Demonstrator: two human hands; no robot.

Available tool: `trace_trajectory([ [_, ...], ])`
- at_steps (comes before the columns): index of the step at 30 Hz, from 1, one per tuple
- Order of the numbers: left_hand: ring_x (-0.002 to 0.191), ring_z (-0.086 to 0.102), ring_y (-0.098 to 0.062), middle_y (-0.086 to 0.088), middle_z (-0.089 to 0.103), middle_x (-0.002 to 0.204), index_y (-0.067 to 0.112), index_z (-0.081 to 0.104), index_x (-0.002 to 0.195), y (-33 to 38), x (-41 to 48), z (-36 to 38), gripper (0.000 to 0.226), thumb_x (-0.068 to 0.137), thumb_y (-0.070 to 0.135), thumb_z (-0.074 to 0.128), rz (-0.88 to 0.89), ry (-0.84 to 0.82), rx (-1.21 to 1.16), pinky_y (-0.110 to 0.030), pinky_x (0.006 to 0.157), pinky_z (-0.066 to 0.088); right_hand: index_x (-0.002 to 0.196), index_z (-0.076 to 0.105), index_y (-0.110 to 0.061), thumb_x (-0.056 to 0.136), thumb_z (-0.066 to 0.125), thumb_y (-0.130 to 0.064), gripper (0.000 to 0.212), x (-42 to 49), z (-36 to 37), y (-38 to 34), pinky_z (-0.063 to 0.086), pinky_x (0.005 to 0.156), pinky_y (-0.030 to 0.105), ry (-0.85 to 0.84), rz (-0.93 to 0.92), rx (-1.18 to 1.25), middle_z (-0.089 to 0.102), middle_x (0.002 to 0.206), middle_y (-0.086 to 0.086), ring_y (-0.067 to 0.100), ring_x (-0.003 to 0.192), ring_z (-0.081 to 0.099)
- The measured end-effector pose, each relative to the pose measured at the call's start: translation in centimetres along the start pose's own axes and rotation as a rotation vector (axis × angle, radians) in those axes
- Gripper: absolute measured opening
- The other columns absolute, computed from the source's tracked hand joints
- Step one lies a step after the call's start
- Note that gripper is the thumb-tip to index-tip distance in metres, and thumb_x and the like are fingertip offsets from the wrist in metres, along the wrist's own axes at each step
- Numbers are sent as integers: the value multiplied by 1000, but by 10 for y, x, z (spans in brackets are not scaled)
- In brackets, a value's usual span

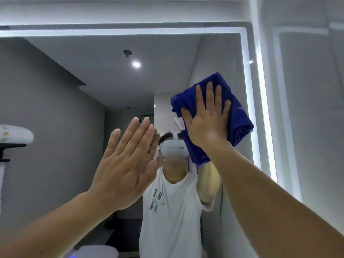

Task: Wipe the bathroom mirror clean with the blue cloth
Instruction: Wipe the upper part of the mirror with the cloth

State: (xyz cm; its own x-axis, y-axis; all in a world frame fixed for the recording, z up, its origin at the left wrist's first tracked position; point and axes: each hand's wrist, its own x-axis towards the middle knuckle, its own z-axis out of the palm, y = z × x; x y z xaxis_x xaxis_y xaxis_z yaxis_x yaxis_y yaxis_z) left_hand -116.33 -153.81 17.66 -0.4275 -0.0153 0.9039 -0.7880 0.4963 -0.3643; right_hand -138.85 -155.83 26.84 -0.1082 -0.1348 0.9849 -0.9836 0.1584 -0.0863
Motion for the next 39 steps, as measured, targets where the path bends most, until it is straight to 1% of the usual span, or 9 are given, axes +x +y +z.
trace_trajectory([
  [4,153,7,-23,-9,12,165,8,14,155,-9,29,2,63,104,45,11,34,60,16,-50,119,10,154,-7,-25,97,12,-63,71,67,-12,10,-9,116,50,-20,-2,-28,-11,162,5,26,148,-13],
  [7,153,5,-22,-7,9,166,9,14,157,-17,56,11,65,103,46,18,50,103,41,-50,118,12,154,-6,-26,94,12,-68,75,86,-20,19,-8,116,49,-18,-42,-47,-12,162,3,23,148,-14],
  [10,153,3,-20,-5,5,166,11,12,158,-23,79,20,71,100,47,31,44,103,53,-49,119,11,154,-5,-27,95,12,-66,72,66,-20,13,-7,119,47,-2,-1,-7,-11,162,2,22,148,-14],
  [15,153,2,-19,-5,7,166,10,16,157,-20,94,23,68,103,50,5,18,116,-29,-40,120,6,151,-15,-33,95,3,-64,67,-20,-10,12,-7,119,46,-55,36,33,-22,157,-8,19,148,-14],
  [20,152,-5,-16,-2,3,166,13,12,157,-7,88,23,66,102,49,13,40,121,-58,-39,120,3,137,-38,-37,90,-7,-64,63,-47,-5,15,-19,116,41,-95,93,8,-35,151,-10,17,143,-29],
  [28,153,6,-22,-6,8,166,9,13,157,-22,139,25,71,100,50,17,86,209,23,-46,121,6,153,-9,-25,100,15,-53,65,109,-27,25,-19,110,39,-46,47,70,-17,161,-1,18,147,-19],
  [30,153,5,-21,-5,6,166,9,12,158,-27,148,23,73,99,49,26,67,228,52,-46,122,5,154,-6,-24,100,16,-53,65,149,-32,29,-15,113,42,-43,39,80,-14,162,0,19,147,-16],
  [36,153,4,-18,-8,14,164,7,21,155,-33,154,-3,64,100,40,23,63,196,5,-46,117,13,155,8,-18,98,16,-53,67,244,-50,36,-4,116,51,-48,51,38,-1,163,3,22,149,-8],
  [39,152,-4,-11,-4,10,163,10,17,154,-28,156,-11,66,96,42,20,50,193,-5,-45,120,7,153,15,-16,96,14,-54,69,259,-52,42,-1,116,53,-26,55,5,7,162,4,24,149,-4],
])
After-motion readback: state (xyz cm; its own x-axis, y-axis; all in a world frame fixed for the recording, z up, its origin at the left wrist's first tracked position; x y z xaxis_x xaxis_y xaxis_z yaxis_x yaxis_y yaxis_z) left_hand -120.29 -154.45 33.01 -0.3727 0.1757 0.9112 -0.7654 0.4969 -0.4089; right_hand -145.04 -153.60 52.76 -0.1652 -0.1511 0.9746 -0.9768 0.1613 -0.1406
